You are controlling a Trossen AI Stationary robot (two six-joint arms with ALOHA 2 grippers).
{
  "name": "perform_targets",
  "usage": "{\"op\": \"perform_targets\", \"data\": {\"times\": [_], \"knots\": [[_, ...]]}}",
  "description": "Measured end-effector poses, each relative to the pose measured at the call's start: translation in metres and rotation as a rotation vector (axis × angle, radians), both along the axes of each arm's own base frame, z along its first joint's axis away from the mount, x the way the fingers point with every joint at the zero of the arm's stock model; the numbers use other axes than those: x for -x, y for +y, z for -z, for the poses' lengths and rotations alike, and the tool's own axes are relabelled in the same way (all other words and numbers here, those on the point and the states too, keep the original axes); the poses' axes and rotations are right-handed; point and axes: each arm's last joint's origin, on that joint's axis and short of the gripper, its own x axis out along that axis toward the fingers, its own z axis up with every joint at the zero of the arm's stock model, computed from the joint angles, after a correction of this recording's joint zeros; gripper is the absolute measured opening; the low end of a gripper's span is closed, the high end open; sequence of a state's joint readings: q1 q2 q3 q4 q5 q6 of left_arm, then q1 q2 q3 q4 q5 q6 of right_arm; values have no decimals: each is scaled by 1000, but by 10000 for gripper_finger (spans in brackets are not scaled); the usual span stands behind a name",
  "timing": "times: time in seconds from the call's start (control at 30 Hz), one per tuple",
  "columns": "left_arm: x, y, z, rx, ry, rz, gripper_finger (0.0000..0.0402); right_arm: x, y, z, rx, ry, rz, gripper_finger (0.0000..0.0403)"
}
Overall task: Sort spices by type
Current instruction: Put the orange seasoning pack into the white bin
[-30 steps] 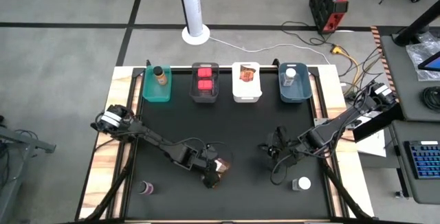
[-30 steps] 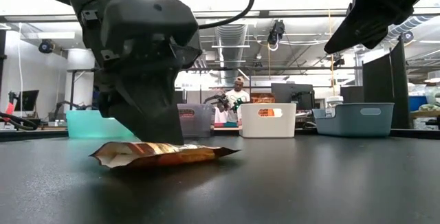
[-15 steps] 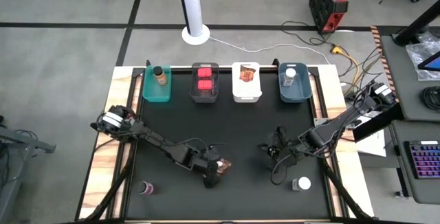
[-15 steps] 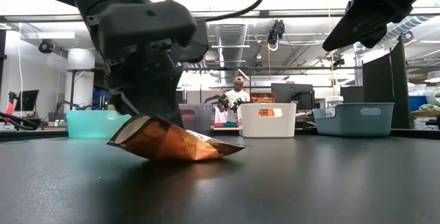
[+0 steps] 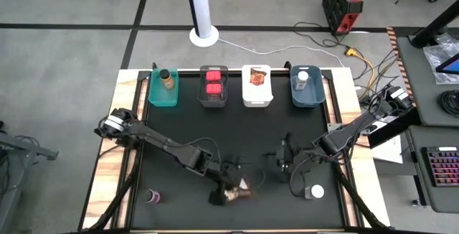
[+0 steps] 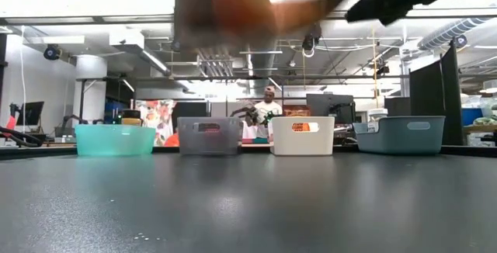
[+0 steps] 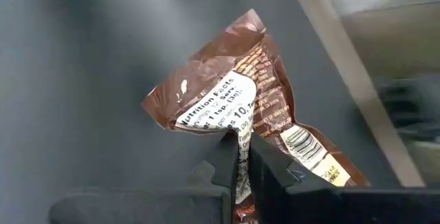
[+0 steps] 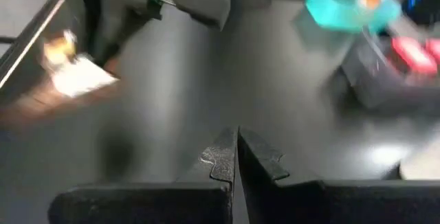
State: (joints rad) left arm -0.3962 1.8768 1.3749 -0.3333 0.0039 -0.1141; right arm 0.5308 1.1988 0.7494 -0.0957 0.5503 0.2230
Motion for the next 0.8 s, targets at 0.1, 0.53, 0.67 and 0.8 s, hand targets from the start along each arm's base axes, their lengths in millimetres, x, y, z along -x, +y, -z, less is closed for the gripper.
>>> {"op": "perform_targets", "data": {"times": [0.1,0.53,0.67,0.8], "knots": [[-2,0,-12,100,-52,167,6,0,6,-4,69,-37,-73,9],[7,40,10,420,-359,407,1,5,48,-1,400,-118,-399,9],[6,51,14,468,-336,333,1,-9,62,3,516,-151,-447,15],[6,51,14,471,-338,333,0,-25,72,2,604,-155,-405,42]]}}
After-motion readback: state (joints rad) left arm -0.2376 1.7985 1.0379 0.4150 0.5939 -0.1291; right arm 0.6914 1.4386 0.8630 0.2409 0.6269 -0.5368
